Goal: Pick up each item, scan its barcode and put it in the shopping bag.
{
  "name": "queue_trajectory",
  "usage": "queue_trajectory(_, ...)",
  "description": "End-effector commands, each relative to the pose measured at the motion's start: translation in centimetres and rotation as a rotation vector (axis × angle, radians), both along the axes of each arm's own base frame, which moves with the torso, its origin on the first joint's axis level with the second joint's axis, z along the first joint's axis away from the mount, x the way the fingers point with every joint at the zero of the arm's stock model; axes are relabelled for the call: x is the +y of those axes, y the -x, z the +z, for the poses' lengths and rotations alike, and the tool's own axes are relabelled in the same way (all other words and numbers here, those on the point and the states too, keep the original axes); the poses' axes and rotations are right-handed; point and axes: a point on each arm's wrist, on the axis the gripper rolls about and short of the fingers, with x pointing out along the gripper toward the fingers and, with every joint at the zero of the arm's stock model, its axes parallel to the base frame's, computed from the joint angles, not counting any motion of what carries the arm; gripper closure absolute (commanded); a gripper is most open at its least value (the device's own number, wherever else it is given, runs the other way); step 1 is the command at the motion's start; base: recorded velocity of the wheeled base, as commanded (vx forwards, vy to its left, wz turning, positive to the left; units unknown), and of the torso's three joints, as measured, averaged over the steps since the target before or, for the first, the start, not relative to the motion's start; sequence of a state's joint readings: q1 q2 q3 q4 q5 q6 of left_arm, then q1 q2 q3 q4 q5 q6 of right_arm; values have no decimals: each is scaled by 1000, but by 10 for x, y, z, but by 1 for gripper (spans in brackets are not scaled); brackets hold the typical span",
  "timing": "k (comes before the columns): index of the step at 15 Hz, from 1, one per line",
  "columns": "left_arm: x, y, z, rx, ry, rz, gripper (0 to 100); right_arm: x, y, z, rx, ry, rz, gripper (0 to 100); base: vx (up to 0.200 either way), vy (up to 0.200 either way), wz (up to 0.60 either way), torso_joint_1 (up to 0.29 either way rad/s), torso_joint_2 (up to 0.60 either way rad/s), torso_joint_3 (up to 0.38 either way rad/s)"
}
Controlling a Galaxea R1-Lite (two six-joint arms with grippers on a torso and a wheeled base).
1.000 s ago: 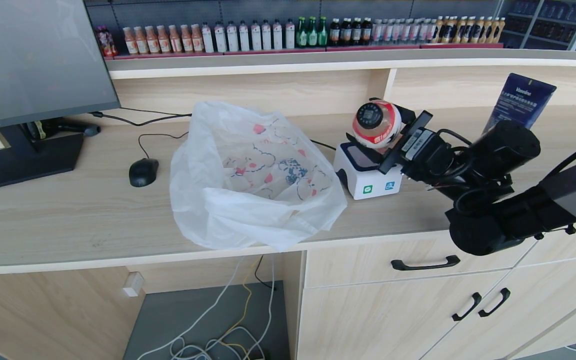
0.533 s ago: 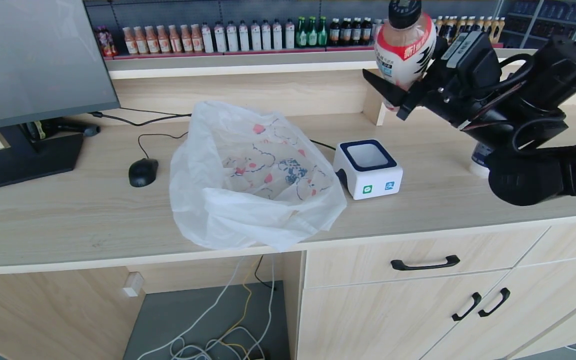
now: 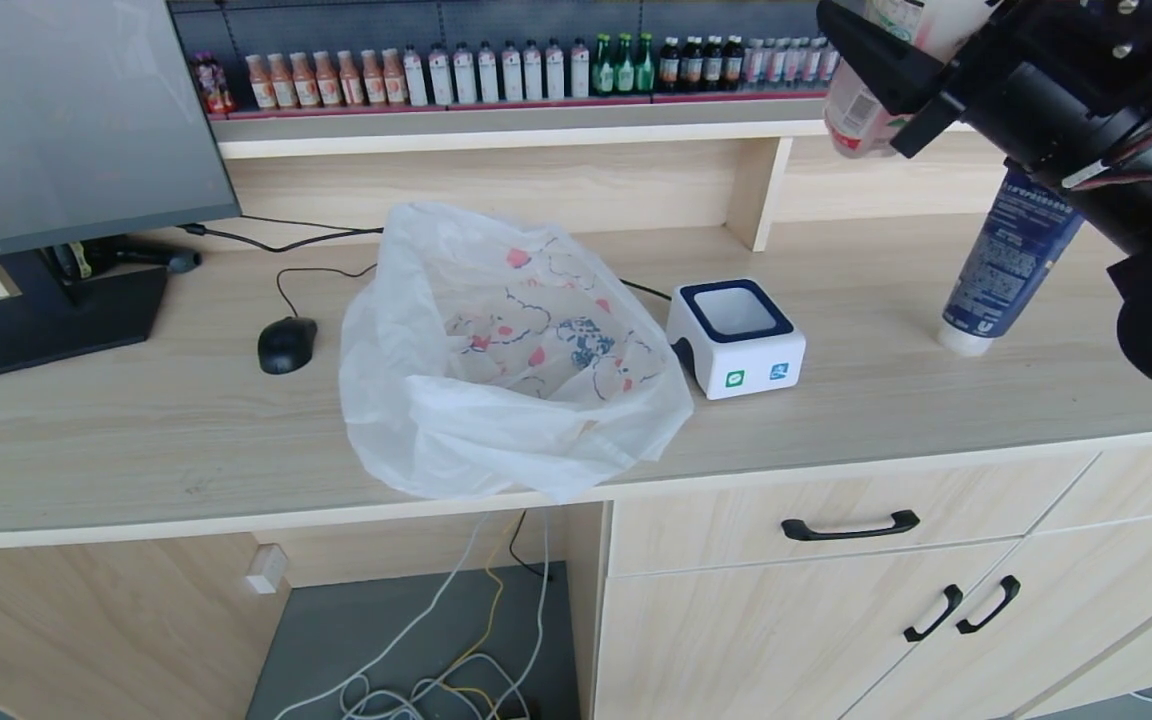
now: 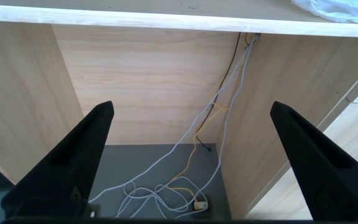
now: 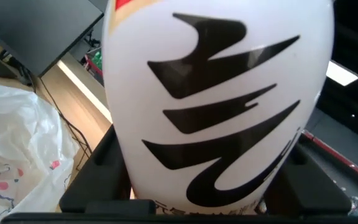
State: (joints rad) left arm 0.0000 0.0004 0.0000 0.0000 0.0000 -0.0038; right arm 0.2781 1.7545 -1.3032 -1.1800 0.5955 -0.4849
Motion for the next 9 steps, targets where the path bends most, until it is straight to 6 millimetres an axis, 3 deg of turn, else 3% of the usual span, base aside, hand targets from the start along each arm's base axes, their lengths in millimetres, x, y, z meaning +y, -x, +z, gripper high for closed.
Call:
queue_trajectory(1, 0, 0, 0, 0, 1, 0, 0, -5, 20, -7, 45, -30, 35, 100, 0, 0, 0, 0, 0, 0)
queue_trajectory(5, 0, 0, 0, 0, -7, -2, 0, -5, 50, -35, 254, -355, -37, 100, 0, 0, 0, 0, 0, 0)
queue_trajectory(9, 0, 0, 0, 0, -5, 0, 0, -12, 63, -55, 369, -460, -87, 100, 0, 0, 0, 0, 0, 0)
